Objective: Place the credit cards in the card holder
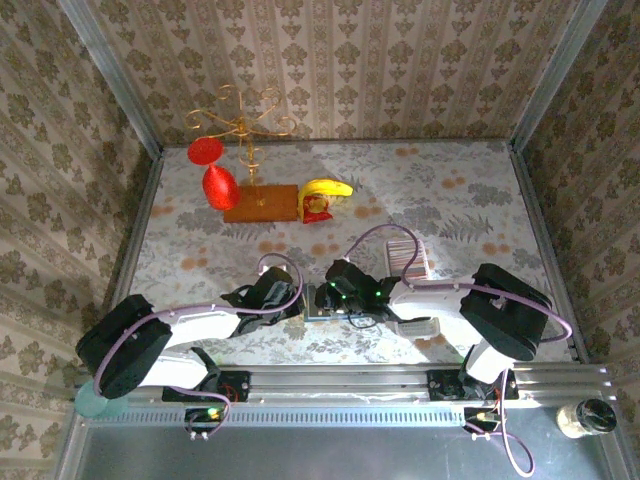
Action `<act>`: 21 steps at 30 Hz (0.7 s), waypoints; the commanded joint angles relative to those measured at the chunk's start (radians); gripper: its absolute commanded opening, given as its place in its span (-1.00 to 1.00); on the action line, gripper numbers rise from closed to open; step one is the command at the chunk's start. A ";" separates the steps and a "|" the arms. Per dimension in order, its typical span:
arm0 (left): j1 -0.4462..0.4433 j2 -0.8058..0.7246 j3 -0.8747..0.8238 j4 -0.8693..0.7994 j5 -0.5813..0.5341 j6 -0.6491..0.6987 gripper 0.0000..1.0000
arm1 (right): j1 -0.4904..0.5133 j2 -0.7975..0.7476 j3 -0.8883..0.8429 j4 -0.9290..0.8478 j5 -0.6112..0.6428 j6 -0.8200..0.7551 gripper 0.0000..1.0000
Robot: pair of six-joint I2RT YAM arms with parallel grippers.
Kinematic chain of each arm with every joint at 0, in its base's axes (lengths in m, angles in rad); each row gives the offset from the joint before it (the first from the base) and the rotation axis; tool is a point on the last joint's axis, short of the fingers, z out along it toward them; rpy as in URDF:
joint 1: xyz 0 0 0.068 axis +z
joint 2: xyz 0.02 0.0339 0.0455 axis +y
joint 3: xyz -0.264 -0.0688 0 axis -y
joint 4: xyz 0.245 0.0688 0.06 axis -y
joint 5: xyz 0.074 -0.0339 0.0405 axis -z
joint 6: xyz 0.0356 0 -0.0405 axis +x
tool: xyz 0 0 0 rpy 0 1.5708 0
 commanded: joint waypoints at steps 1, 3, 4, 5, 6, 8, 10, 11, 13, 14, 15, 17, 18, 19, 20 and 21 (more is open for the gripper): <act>-0.018 0.088 -0.044 0.011 0.008 -0.016 -0.90 | 0.014 -0.025 0.007 0.066 -0.015 0.015 -0.35; -0.017 0.083 -0.046 0.007 0.004 -0.018 -0.91 | 0.016 -0.020 0.017 0.073 -0.023 0.015 -0.34; -0.017 0.080 -0.048 0.005 0.000 -0.019 -0.91 | 0.017 -0.017 0.022 0.077 -0.030 0.013 -0.34; -0.016 0.078 -0.051 0.003 -0.004 -0.021 -0.91 | 0.020 -0.012 0.027 0.081 -0.035 0.015 -0.34; -0.017 0.075 -0.053 0.002 -0.006 -0.021 -0.91 | 0.022 -0.010 0.029 0.088 -0.039 0.014 -0.34; -0.016 0.067 -0.057 -0.006 -0.013 -0.021 -0.91 | 0.027 -0.008 0.035 0.102 -0.048 0.017 -0.34; -0.016 0.058 -0.061 -0.009 -0.017 -0.023 -0.91 | 0.029 -0.017 0.041 0.112 -0.050 0.014 -0.34; -0.017 0.052 -0.065 -0.010 -0.020 -0.025 -0.91 | 0.032 -0.023 0.044 0.120 -0.047 0.013 -0.34; -0.016 0.036 -0.075 -0.011 -0.029 -0.030 -0.91 | 0.036 -0.034 0.054 0.120 -0.040 0.012 -0.34; -0.015 0.026 -0.081 -0.012 -0.034 -0.033 -0.91 | 0.039 -0.037 0.061 0.120 -0.040 0.009 -0.34; -0.013 0.016 -0.086 -0.012 -0.037 -0.033 -0.91 | 0.039 -0.038 0.069 0.120 -0.040 0.007 -0.34; -0.013 -0.015 -0.099 -0.020 -0.048 -0.036 -0.89 | 0.045 -0.032 0.086 0.116 -0.040 0.001 -0.33; -0.014 -0.032 -0.105 -0.020 -0.052 -0.038 -0.88 | 0.046 -0.029 0.091 0.118 -0.039 0.001 -0.33; -0.014 -0.053 -0.112 -0.030 -0.059 -0.041 -0.86 | 0.048 -0.024 0.095 0.123 -0.041 0.002 -0.33; -0.013 -0.080 -0.118 -0.043 -0.071 -0.045 -0.82 | 0.049 -0.021 0.098 0.126 -0.046 0.003 -0.33; -0.013 -0.105 -0.124 -0.052 -0.080 -0.045 -0.79 | 0.049 -0.020 0.103 0.124 -0.049 0.002 -0.33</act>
